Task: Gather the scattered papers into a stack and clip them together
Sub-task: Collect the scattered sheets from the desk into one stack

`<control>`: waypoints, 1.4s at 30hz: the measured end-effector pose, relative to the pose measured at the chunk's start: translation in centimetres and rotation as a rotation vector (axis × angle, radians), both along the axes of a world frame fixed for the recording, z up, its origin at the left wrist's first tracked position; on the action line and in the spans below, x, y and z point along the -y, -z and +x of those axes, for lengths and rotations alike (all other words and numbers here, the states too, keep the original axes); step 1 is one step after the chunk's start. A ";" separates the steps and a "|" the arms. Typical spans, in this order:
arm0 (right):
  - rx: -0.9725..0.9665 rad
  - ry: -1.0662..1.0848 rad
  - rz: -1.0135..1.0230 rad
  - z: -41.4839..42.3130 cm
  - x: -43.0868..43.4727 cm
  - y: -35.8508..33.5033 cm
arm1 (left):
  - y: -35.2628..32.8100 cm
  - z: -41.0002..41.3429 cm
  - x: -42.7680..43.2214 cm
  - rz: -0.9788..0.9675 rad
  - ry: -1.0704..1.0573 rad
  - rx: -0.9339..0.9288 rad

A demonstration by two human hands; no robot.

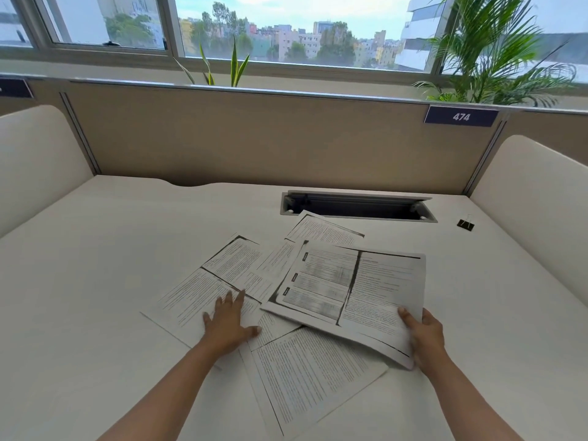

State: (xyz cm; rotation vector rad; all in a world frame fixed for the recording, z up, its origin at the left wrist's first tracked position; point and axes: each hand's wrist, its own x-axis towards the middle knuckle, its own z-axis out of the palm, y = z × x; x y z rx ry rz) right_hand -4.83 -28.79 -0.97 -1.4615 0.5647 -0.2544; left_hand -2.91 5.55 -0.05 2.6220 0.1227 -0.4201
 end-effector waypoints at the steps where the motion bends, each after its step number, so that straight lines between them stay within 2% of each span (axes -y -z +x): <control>1: 0.000 0.012 -0.003 0.1 0.1 0.2 | 0.0 0.0 0.1 0.037 0.011 -0.018; 14: -0.033 0.046 -0.140 0.5 0.6 1.4 | -0.2 0.2 0.1 0.190 0.029 -0.061; 31: -0.037 0.031 -0.140 0.3 0.6 1.2 | -1.5 0.5 1.0 0.245 0.050 -0.115; 38: -0.044 0.023 -0.123 0.0 1.0 1.6 | -1.2 0.1 0.5 0.316 0.043 -0.022; 42: -0.060 0.024 -0.120 0.0 1.1 1.7 | -1.7 0.1 -0.2 0.194 -0.087 0.159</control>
